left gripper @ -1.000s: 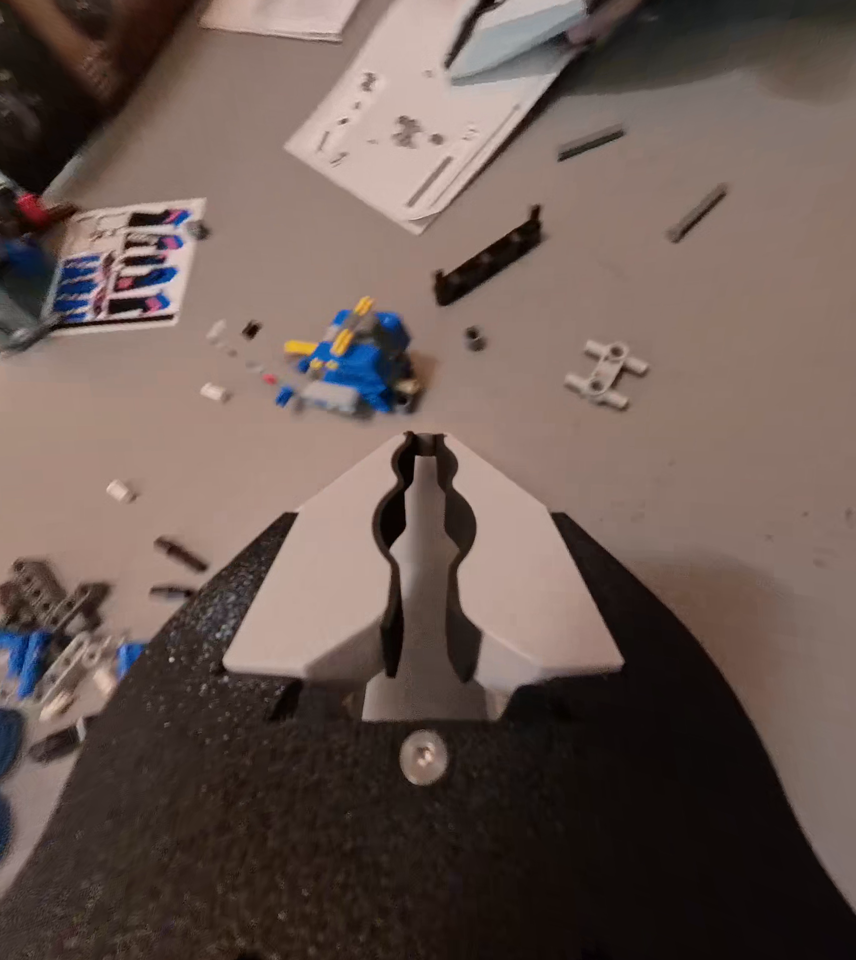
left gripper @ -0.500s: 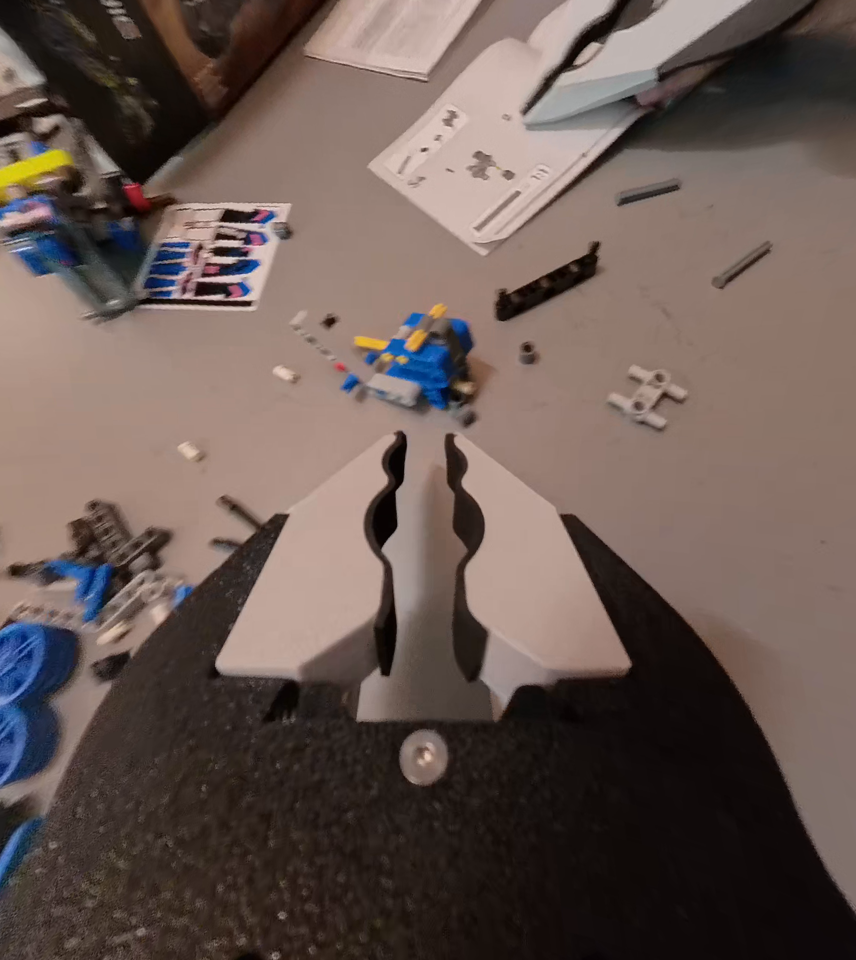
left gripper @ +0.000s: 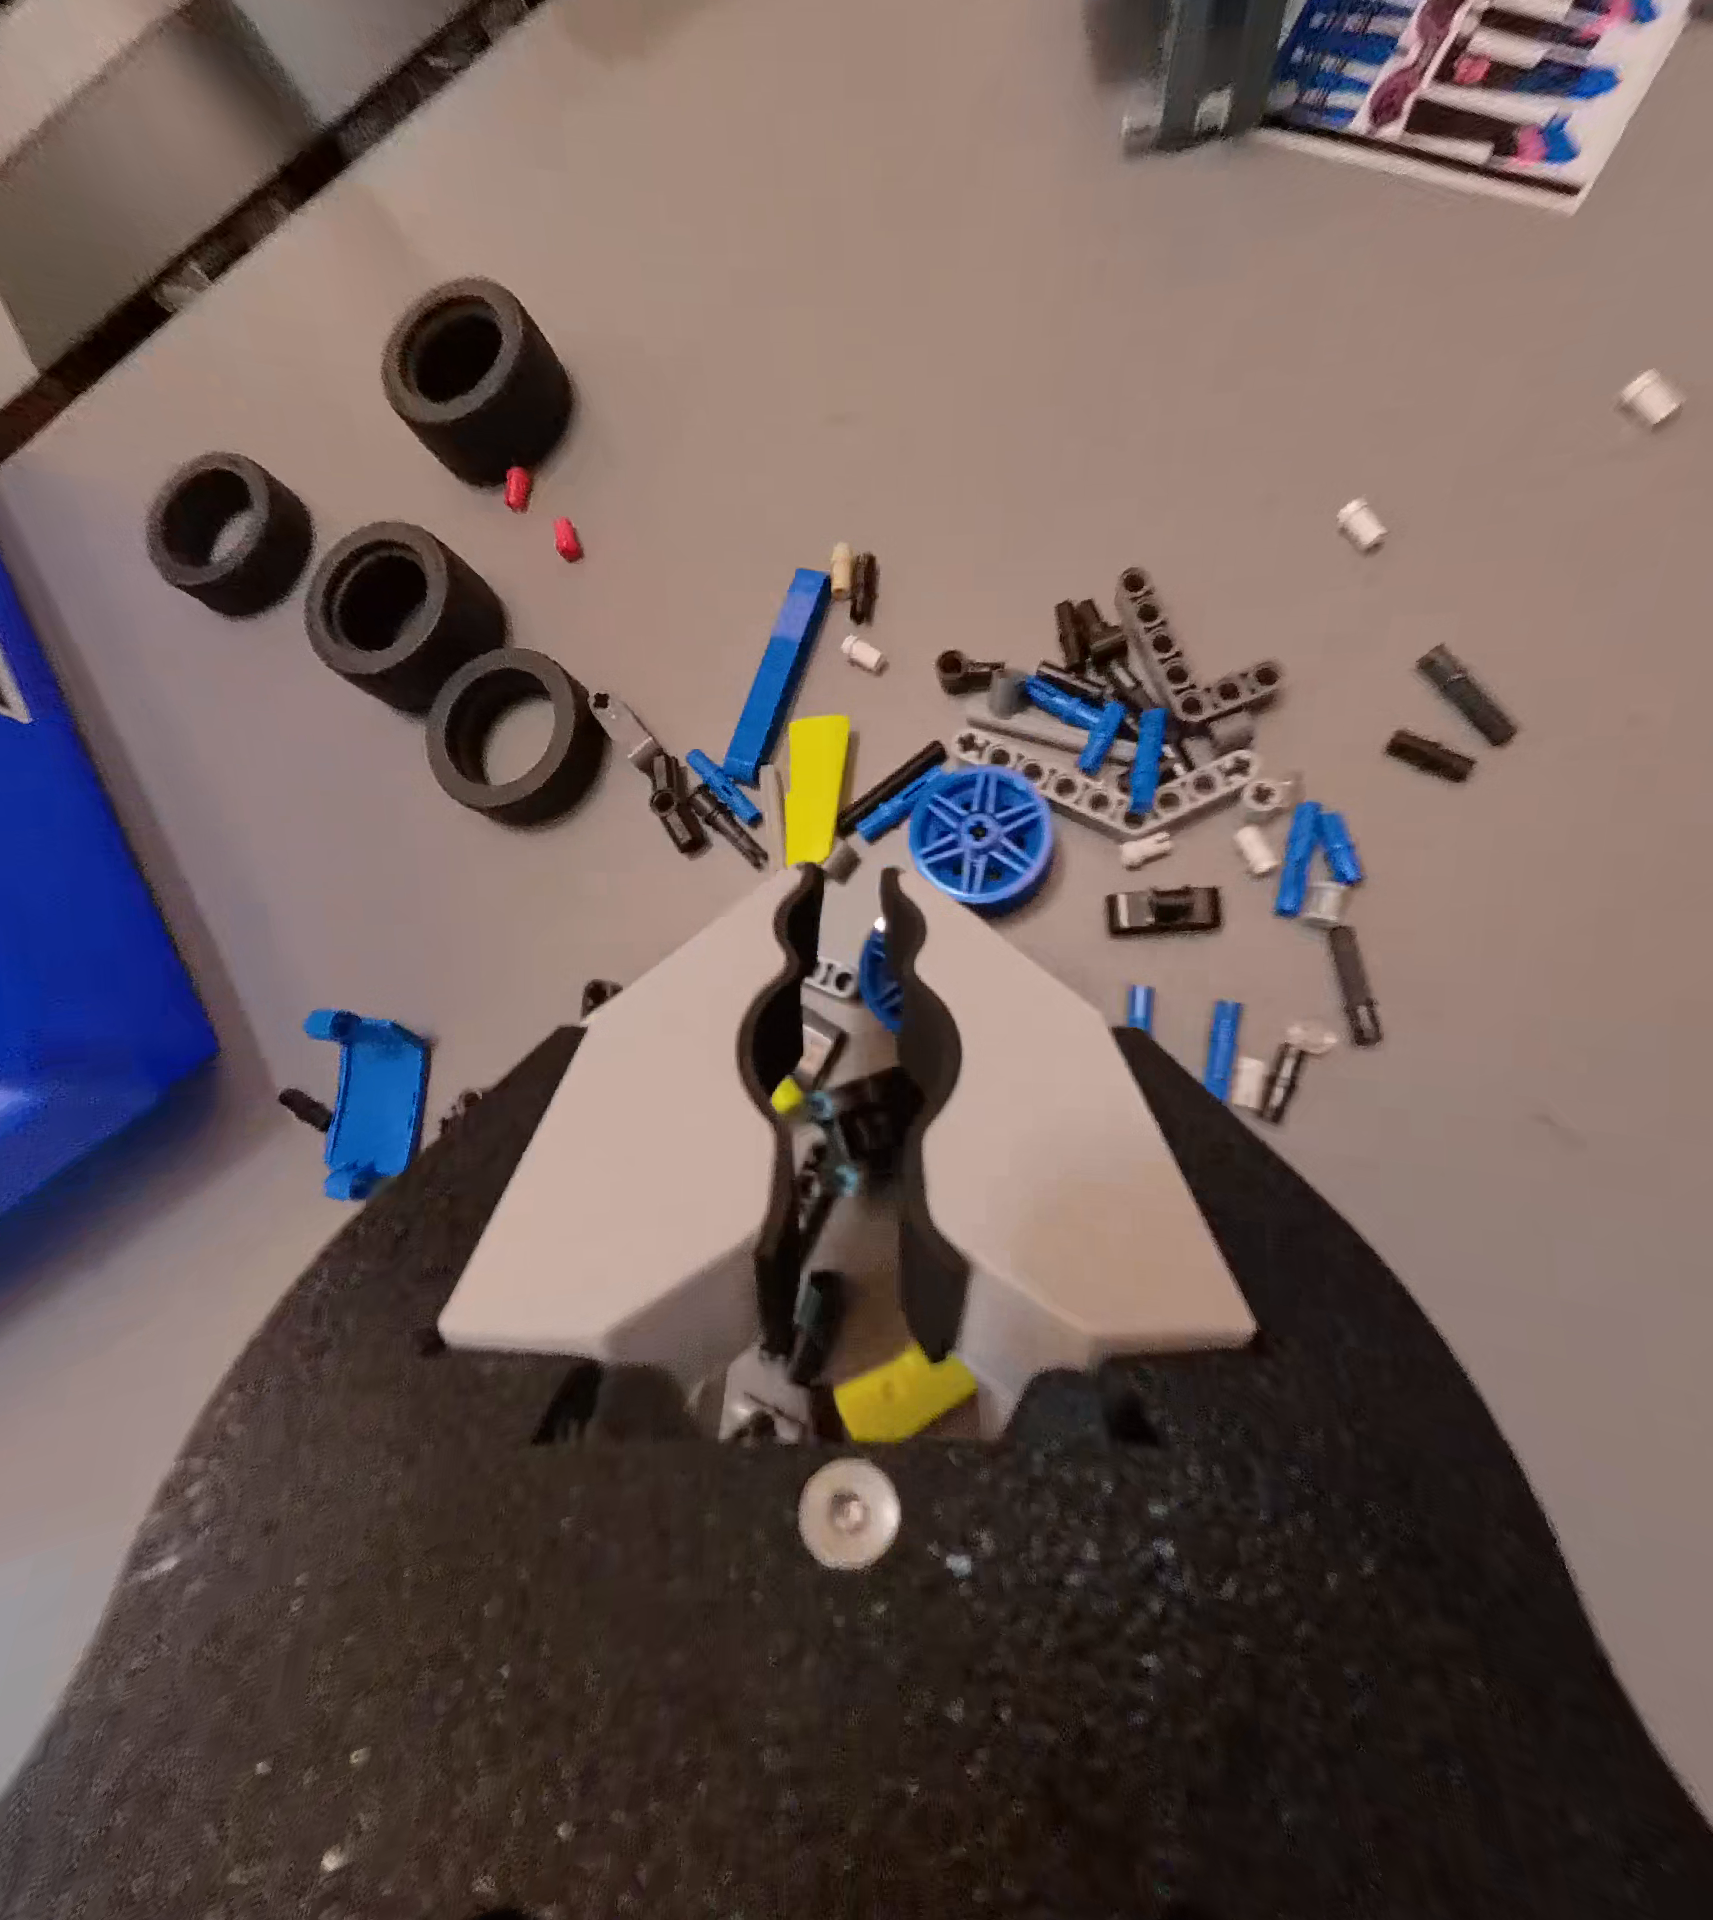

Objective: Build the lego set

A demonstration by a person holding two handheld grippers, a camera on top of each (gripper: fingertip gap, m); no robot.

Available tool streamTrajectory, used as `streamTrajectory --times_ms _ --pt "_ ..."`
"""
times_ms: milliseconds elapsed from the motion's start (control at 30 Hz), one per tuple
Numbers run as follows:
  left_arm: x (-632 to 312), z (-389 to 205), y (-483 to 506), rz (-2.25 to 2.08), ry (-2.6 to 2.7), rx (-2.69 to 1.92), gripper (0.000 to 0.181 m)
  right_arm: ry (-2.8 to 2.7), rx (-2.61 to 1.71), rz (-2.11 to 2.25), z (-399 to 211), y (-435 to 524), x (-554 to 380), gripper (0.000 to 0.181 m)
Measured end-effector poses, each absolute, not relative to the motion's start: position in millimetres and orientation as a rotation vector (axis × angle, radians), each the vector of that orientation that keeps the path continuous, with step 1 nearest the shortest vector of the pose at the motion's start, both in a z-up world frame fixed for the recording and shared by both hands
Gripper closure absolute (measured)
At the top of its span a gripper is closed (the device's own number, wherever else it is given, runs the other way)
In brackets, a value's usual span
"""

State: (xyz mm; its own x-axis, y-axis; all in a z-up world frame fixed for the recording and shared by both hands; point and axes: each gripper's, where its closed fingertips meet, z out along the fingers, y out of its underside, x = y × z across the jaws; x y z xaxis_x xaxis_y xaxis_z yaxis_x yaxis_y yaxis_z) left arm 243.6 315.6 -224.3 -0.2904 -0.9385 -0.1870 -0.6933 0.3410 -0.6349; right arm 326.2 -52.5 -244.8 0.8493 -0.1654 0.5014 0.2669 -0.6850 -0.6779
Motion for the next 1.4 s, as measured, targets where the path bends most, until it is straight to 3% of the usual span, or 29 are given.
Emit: streamTrajectory --times_ms 267,467,533,767,900,1000,1167,1400 --pt "249 -250 318 -0.532 2.140 -1.638 0.174 -0.072 -2.222 -0.688 -245 -52 326 0.181" --pt "261 -255 322 -0.551 2.062 -1.732 0.166 -0.072 -2.222 -0.689 -245 -52 326 0.181" --pt "260 -257 322 -0.534 2.067 -1.730 0.173 -0.072 -2.222 -0.688 -245 -52 326 0.181" --pt "255 -228 324 -0.590 2.016 -1.618 0.176 -0.072 -2.222 -0.688 -245 -52 326 0.181" --pt "253 -180 253 -0.984 2.065 -1.357 0.177 -0.071 -2.223 -0.686 -245 -52 326 0.181" --pt "235 -178 161 -1.195 2.235 -1.063 0.176 -0.071 -2.222 -0.687 -245 -53 326 0.181" --pt "200 -226 63 -1.168 2.511 -0.728 0.176 -0.077 -2.220 -0.698 -245 -53 326 0.181" --pt "206 -254 59 -0.951 2.516 -0.712 0.175 -0.076 -2.220 -0.697 -245 -53 326 0.181"
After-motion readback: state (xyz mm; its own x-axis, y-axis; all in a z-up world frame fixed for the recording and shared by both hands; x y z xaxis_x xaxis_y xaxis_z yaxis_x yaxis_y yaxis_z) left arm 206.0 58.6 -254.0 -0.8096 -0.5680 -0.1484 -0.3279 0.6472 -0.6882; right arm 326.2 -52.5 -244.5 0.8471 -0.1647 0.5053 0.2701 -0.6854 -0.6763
